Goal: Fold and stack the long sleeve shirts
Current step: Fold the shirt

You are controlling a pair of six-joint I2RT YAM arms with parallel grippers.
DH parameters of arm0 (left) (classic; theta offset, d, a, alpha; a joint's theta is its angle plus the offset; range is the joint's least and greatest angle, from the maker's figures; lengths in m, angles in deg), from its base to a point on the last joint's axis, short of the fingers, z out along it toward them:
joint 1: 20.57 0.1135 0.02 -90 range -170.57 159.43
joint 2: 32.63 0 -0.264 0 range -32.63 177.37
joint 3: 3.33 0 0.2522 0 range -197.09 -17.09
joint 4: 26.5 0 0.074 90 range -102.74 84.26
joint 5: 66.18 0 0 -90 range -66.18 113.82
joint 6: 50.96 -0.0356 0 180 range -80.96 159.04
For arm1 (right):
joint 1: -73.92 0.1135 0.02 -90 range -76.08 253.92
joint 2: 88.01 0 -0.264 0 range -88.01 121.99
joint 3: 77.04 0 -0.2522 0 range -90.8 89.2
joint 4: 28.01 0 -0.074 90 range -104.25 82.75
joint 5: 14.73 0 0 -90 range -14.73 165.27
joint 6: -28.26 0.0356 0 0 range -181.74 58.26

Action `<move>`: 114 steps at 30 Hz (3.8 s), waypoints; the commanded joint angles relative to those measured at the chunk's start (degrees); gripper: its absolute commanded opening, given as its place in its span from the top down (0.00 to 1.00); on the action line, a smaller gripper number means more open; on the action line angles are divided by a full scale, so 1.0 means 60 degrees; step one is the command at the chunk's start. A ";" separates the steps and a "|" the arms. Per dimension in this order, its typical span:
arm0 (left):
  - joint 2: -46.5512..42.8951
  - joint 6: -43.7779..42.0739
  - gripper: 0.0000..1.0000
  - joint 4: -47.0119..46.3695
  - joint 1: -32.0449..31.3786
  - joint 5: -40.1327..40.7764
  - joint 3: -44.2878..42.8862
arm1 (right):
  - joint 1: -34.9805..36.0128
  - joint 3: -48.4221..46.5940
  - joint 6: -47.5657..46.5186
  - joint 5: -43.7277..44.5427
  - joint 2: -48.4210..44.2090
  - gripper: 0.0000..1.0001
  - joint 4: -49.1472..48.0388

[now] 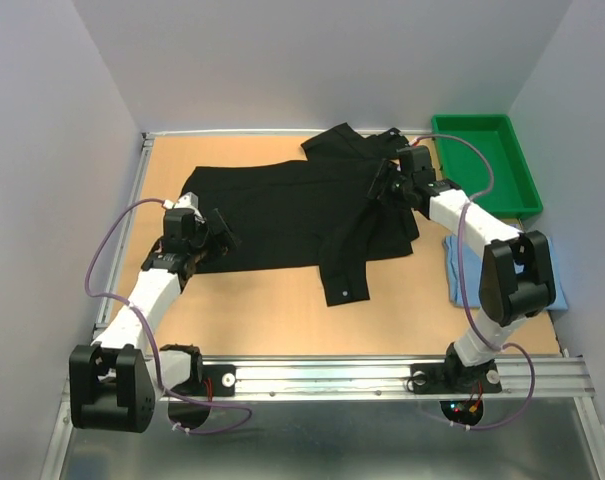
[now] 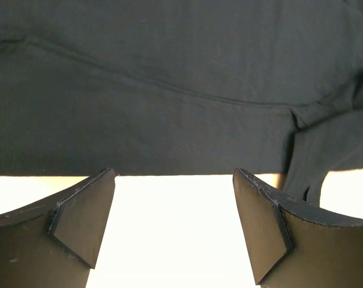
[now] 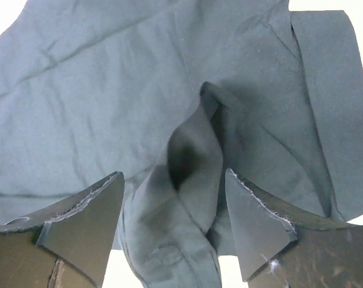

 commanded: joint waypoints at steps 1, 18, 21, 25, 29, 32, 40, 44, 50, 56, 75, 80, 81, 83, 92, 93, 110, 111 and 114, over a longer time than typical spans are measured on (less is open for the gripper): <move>0.0399 0.0729 0.10 -0.0298 -0.0029 0.0617 -0.0048 | -0.0064 0.0566 -0.0678 -0.0134 -0.1173 0.27 -0.0312; 0.3344 0.1697 0.10 -0.1135 0.0440 0.0954 -0.0151 | -0.1938 0.5620 0.0670 -0.2332 -0.1219 0.56 -0.4485; 0.3359 0.1843 0.10 -0.1061 0.0659 0.0999 0.0097 | -0.2524 0.6147 0.0728 -0.2333 -0.1438 0.56 -0.4546; 0.3315 0.1931 0.10 -0.0842 0.0836 0.0838 0.0244 | -0.3096 0.6457 0.0700 -0.2289 -0.1863 0.54 -0.4444; 0.2426 0.1522 0.10 -0.0213 0.1129 0.0780 -0.0003 | -0.3096 0.5960 -0.0337 -0.2828 -0.2505 0.45 -0.3291; 0.1416 0.0820 0.10 -0.0051 0.0997 0.0662 -0.0355 | -0.2936 0.5710 -0.0866 -0.2977 -0.3106 0.40 -0.2558; 0.0399 -0.0588 0.10 -0.0035 -0.2733 0.1465 -0.1439 | -0.1983 0.6251 -0.1014 -0.2743 -0.4923 0.31 -0.0899; 0.1377 -0.1274 0.10 -0.0299 -0.5995 0.3147 -0.2286 | -0.1968 0.6034 -0.1059 -0.2028 -0.5583 0.19 -0.0227; 0.3487 -0.2915 0.11 -0.0314 -0.8814 0.4118 -0.4218 | -0.1968 0.4672 -0.0825 -0.0752 -0.5936 0.05 0.1136; 0.6152 -0.4220 0.20 0.0022 -1.0545 0.4324 -0.6021 | -0.1969 0.3762 -0.0648 0.0654 -0.6696 0.02 0.1884; 0.9013 -0.5012 0.32 0.0888 -1.0810 0.3955 -0.7343 | -0.1983 0.4010 -0.0692 0.1535 -0.7855 0.02 0.2456; 0.9144 -0.5114 0.34 0.1106 -1.0810 0.4352 -0.7357 | -0.1968 0.4084 -0.0692 0.1535 -0.7943 0.02 0.2485; 0.9203 -0.5115 0.34 0.1238 -1.0795 0.4469 -0.7387 | -0.1983 0.4084 -0.0707 0.1506 -0.7972 0.02 0.2486; 0.9203 -0.5115 0.34 0.1283 -1.0810 0.4573 -0.7358 | -0.1969 0.4084 -0.0707 0.1505 -0.7986 0.02 0.2486; 0.9247 -0.4983 0.41 0.1561 -1.0781 0.4982 -0.7270 | -0.1969 0.4142 -0.0663 0.1403 -0.8030 0.02 0.2500; 0.9262 -0.4968 0.42 0.1590 -1.0752 0.4969 -0.7256 | -0.1968 0.4142 -0.0677 0.1403 -0.8045 0.02 0.2500; 0.8135 -0.4807 1.00 0.1092 -0.9873 0.5100 -0.6713 | -0.1969 0.4157 -0.0824 0.1403 -0.8118 0.02 0.2486; 0.7844 -0.4778 1.00 0.1209 -0.9785 0.5173 -0.6757 | -0.1968 0.4142 -0.0838 0.1432 -0.8104 0.02 0.2500; 0.7142 -0.4778 1.00 0.1341 -0.9566 0.5232 -0.6888 | -0.1983 0.4069 -0.0926 0.1476 -0.8133 0.02 0.2486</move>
